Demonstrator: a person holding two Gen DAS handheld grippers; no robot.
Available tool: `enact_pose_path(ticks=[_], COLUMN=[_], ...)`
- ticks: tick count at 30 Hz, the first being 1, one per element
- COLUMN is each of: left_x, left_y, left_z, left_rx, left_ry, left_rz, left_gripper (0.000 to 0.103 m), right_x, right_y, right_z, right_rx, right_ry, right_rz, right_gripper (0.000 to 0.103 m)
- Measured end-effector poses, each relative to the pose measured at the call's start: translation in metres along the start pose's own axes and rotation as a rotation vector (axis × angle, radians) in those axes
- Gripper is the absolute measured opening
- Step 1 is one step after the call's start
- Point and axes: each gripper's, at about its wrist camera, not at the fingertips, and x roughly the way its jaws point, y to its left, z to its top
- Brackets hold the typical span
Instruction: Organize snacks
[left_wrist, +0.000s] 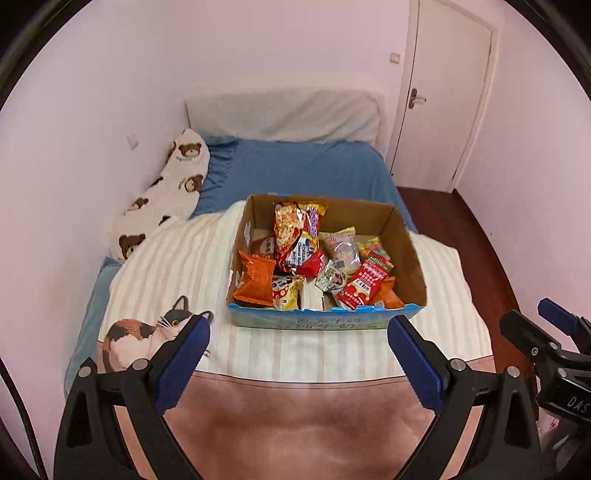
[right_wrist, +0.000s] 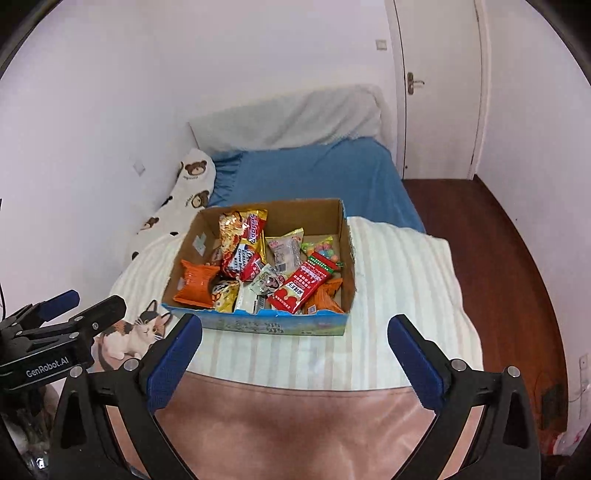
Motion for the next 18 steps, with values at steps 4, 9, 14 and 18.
enact_pose_path(ticks=[4, 9, 14, 18], left_x=[-0.027, -0.051, -0.064, -0.070], left_y=[-0.003, -0.006, -0.009, -0.012], left_z=[-0.008, -0.019, -0.026, -0.030], left_rx=[0.000, 0.007, 0.011, 0.009], left_ry=[-0.038, -0.070, -0.084, -0.092], left_rz=[0.007, 0.020, 0.022, 0.025], left_gripper=[0.099, 0.099, 0.099, 0.099], right_x=[-0.033, -0.068, -0.097, -0.110], right_y=[0.003, 0.006, 0.013, 0.018], right_z=[-0.008, -0.015, -0.017, -0.017], right_rx=[-0.004, -0.015, -0.046, -0.065], right_ry=[-0.039, -0.074, -0.115, -0.132], right_rz=[-0.007, -0.009, -0.017, -0.019], right_gripper=[0.103, 0.103, 0.103, 0.103])
